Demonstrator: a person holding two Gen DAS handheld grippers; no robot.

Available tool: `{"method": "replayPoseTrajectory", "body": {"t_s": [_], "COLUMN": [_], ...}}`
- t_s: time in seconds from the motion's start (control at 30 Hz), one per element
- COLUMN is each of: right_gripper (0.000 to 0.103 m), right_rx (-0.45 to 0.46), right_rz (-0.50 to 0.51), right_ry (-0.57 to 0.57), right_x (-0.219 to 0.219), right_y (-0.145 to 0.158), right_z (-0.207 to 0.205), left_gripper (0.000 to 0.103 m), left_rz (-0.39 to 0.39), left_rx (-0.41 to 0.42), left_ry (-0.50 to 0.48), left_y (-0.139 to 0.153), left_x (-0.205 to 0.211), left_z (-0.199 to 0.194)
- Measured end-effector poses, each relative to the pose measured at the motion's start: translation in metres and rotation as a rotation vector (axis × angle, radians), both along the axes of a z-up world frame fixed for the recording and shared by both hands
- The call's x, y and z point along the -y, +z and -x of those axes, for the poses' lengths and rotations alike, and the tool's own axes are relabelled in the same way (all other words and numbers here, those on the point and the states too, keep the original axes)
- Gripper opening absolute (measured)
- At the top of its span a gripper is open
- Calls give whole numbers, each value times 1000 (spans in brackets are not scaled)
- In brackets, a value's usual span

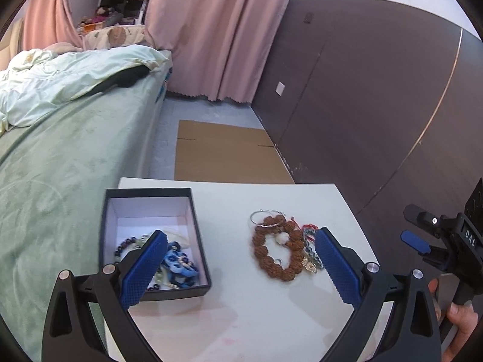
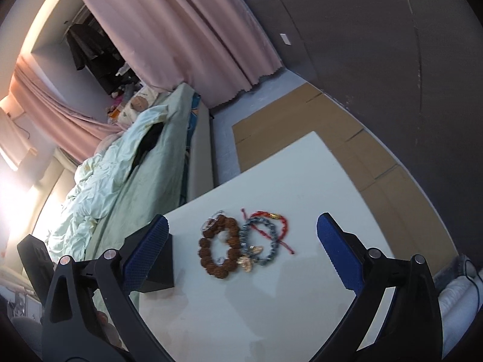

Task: Organize jewelry
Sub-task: 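Move both open grippers back toward the remaining bracelets on the table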

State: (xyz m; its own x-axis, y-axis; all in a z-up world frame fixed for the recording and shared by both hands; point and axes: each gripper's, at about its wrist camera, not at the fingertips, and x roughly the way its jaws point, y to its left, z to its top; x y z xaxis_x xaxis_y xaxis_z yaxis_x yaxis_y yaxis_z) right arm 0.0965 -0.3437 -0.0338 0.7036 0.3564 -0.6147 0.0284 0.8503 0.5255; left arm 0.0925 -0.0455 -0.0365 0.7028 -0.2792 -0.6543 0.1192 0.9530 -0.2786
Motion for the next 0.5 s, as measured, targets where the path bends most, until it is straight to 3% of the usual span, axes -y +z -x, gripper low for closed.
{"method": "replayPoseTrajectory", "body": {"t_s": [0.07,0.2,0.37,0.5], "right_gripper": [98,98,97,76], "right_rx": [-20,-54,-82,-153], "right_rz": [-32,-57,-105,-159], "right_ry": [2,5,33,47], "right_x": [6,13,15,15], "right_y": [-4,-8,-15,-32], "right_z": [-2,-8,-17,-30], "left_gripper": [94,77,65,58], "left_rz": [12,36,26,1], "left_rx": [-13,-59,-80,-79], "left_ry": [-23,-58,-87,-124], "left_y": [-5,-16,-27,-34], "left_x": [7,19,34,47], "left_z": [-4,-14,-26,-39]}}
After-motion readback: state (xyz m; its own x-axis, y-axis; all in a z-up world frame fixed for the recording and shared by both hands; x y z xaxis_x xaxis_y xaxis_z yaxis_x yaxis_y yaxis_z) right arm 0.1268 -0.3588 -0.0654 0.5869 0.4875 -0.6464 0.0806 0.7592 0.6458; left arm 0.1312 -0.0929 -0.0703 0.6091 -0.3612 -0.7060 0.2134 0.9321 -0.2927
